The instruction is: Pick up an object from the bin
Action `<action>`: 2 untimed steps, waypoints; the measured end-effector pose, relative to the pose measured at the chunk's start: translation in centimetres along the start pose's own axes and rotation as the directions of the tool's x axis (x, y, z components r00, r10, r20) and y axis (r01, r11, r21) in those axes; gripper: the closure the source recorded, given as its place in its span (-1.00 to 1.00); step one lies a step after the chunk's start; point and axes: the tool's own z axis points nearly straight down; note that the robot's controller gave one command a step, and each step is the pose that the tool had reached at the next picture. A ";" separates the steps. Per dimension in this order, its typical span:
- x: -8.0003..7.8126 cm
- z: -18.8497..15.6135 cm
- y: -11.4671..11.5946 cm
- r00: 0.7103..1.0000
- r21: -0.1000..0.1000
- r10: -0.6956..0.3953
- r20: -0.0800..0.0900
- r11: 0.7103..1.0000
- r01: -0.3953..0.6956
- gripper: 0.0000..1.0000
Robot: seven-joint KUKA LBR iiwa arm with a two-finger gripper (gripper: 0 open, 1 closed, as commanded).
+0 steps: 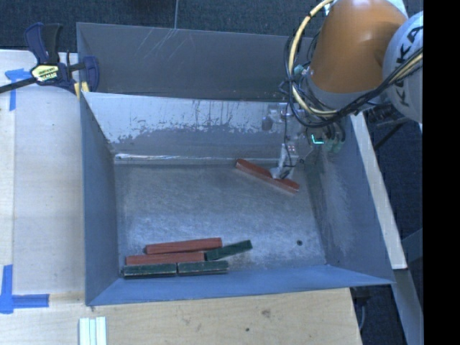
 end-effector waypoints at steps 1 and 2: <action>0.4 16.3 -5.4 1.000 0.001 0.019 0.001 1.000 -0.019 -1.00; 0.5 12.7 -4.7 0.991 -0.001 0.130 0.013 0.991 -0.130 -1.00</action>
Offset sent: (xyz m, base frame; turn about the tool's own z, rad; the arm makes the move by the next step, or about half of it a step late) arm -0.0032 -0.0525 -0.1583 0.0151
